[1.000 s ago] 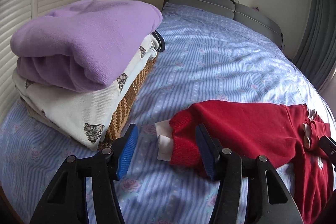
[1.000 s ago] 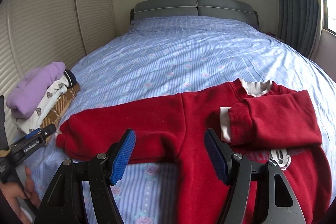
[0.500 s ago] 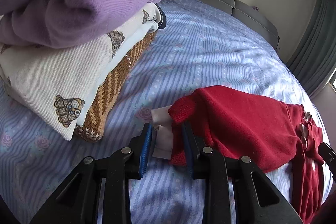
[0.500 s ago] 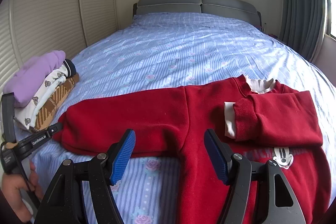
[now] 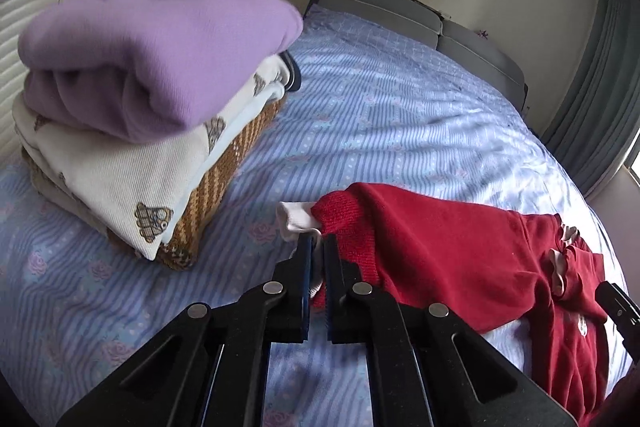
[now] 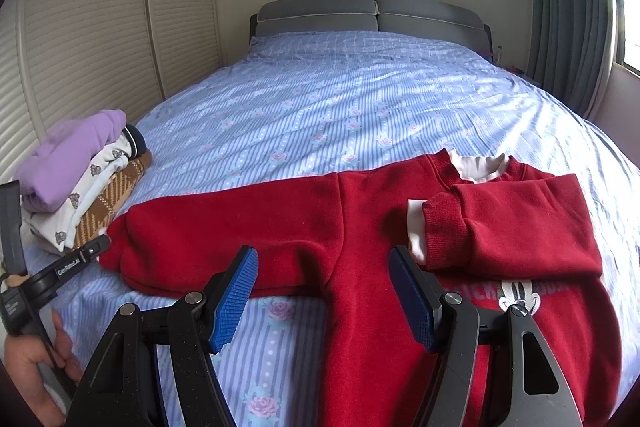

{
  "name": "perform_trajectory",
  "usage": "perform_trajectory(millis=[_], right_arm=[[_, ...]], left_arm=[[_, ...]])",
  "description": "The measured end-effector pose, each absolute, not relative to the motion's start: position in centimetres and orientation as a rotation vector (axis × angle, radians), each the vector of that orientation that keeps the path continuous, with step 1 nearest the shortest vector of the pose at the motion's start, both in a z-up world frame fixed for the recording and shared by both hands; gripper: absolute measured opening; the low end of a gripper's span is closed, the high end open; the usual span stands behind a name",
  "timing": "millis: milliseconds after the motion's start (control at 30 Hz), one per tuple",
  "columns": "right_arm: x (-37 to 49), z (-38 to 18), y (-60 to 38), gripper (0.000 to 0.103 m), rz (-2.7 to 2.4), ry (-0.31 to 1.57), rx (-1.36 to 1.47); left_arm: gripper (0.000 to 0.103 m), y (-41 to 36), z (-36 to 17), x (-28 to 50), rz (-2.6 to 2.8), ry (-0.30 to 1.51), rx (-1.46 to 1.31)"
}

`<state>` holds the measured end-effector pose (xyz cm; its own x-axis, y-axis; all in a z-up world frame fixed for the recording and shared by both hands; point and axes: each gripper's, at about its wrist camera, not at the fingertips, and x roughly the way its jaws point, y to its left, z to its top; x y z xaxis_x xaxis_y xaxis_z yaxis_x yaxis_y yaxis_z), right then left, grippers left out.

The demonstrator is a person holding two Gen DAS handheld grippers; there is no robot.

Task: Fold small clothes
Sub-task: 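Grasp the other sleeve cuff with the left gripper, then fold the held sleeve across the sweatshirt front and release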

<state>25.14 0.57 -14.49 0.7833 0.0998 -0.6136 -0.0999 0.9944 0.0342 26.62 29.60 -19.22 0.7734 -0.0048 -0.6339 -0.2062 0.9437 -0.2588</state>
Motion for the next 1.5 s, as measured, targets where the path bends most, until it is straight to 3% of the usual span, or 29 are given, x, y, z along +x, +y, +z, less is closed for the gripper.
perform_trajectory(millis=[367,600,1067,1500], right_arm=[[23.4,-11.2,-7.5,0.068,0.021,0.599,0.086],[22.4,-10.5,-17.1,0.068,-0.098,0.576,0.209],[21.7,-13.3,-31.7,0.068,-0.281,0.587,0.319],[22.0,-16.9,-36.9,0.068,-0.332,0.66,0.415]], left_arm=[[0.006,17.4,-8.1,25.9,-0.006,0.503,-0.136],[0.006,5.6,-5.4,28.4,-0.155,0.477,-0.081],[0.006,-15.5,-8.6,32.5,-0.384,0.56,0.089],[0.006,-21.6,-16.8,33.5,-0.435,0.703,0.157]])
